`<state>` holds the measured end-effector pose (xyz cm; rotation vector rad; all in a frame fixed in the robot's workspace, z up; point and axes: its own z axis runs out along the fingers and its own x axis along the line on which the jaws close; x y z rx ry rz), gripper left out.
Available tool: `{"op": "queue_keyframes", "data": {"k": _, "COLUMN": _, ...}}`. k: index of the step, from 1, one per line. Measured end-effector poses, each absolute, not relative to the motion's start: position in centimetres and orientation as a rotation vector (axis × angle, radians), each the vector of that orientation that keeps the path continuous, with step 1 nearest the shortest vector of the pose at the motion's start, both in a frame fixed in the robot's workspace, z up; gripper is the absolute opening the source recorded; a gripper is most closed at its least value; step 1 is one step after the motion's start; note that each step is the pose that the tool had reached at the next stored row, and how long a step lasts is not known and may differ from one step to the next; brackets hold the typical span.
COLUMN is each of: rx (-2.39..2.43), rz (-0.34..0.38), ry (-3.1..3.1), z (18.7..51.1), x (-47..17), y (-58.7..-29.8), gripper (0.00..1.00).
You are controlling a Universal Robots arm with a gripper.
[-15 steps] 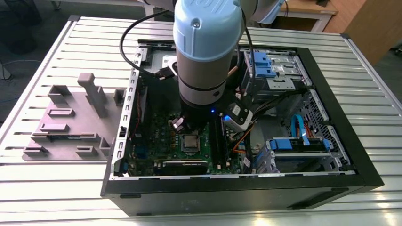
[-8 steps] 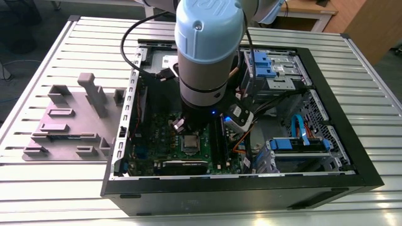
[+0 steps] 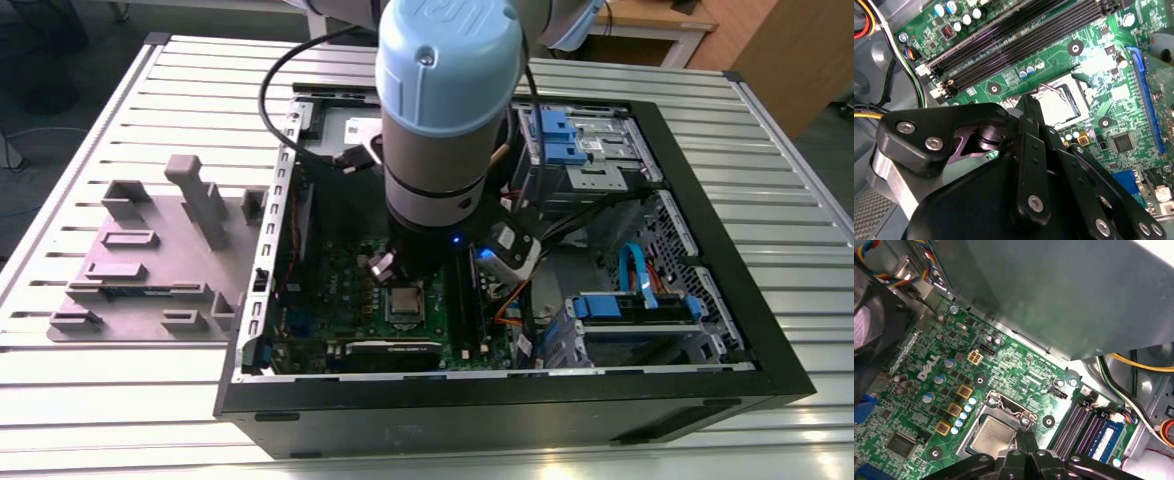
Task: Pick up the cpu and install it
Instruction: 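Install the first cpu locking lever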
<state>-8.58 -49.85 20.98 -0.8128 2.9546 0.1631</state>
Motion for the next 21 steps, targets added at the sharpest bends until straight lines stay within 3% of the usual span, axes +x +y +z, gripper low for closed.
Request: {"op": "queue_keyframes", "data": {"k": 21, "rx": -0.796, "rz": 0.161, "ry": 2.96, "z": 20.33, "x": -8.02, "y": -50.16, "gripper": 0.11}}
